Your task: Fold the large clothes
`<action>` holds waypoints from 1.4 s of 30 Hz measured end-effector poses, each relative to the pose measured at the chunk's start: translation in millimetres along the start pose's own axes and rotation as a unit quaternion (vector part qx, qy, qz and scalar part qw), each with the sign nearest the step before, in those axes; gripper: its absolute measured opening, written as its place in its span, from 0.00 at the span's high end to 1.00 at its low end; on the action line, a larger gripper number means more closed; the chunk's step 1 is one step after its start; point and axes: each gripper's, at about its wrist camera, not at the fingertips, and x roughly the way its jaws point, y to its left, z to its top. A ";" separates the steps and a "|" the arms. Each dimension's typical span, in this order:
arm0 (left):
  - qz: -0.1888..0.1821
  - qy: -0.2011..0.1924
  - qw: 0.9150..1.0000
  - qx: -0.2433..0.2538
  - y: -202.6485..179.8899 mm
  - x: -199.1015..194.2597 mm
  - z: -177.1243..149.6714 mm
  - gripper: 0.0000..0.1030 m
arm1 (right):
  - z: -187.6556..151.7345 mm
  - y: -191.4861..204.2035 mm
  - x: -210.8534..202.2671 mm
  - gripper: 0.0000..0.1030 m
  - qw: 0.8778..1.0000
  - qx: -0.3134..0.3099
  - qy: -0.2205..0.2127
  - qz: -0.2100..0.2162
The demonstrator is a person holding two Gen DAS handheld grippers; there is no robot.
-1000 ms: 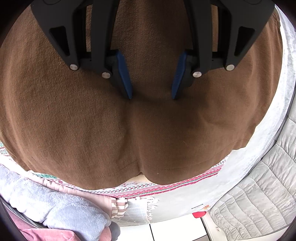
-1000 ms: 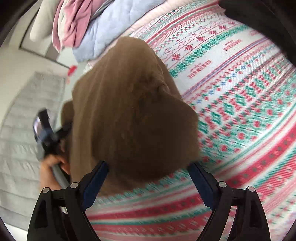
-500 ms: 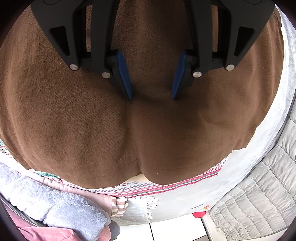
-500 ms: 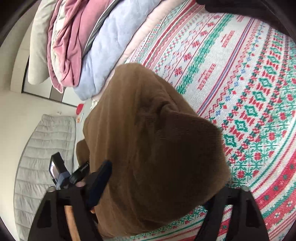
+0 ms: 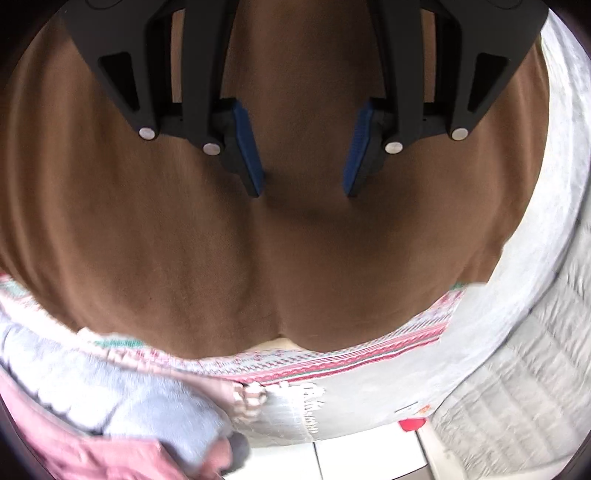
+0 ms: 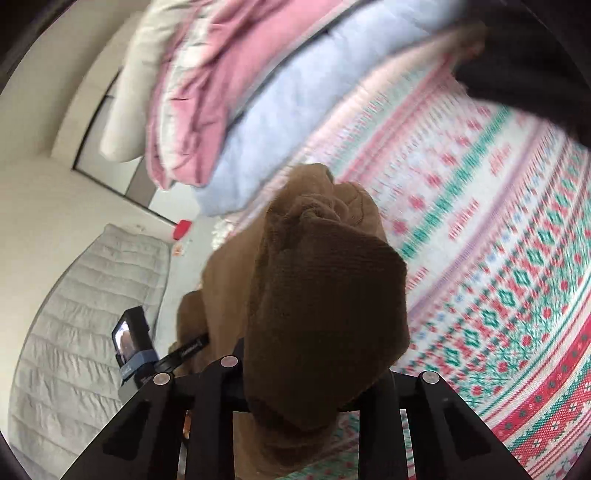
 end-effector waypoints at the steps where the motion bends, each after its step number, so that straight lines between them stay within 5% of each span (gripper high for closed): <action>1: -0.008 0.002 1.000 -0.007 6.2 -9.4 -8.2 0.55 | 0.4 4.9 -0.5 0.76 1.000 -0.004 -0.004 0.000; 8: -0.051 0.020 0.997 0.061 -11.9 -55.5 -92.9 0.55 | 2.9 29.7 -2.7 0.77 0.999 -0.023 -0.025 0.019; 14: 0.019 -0.014 0.996 0.091 -39.6 -57.3 -115.6 0.57 | -0.9 44.2 -3.6 0.77 0.998 -0.045 -0.035 0.014; 18: -0.014 -0.022 0.996 0.087 -40.2 -90.0 -117.6 0.59 | -3.5 46.8 -7.7 0.78 0.998 -0.044 -0.042 0.006; 23: 0.016 -0.032 0.994 0.104 -50.1 -77.5 -149.0 0.56 | -6.3 52.4 -6.9 0.78 0.998 -0.052 -0.046 0.002; 28: -0.036 -0.005 0.998 0.046 -29.1 -70.4 -141.1 0.56 | -17.3 74.4 -10.0 0.78 0.992 -0.105 -0.064 -0.007; 32: -0.044 -0.008 0.998 0.051 -27.9 -70.9 -142.1 0.57 | -22.1 84.6 -11.9 0.78 0.990 -0.116 -0.074 -0.014; 38: -0.115 -0.010 0.993 0.028 -4.7 -90.4 -149.6 0.55 | -17.8 72.6 -7.1 0.78 0.993 -0.086 -0.076 -0.038; 42: -0.116 -0.018 0.993 0.029 12.9 -104.5 -158.9 0.56 | -16.1 55.6 -3.0 0.78 0.993 -0.062 -0.079 -0.055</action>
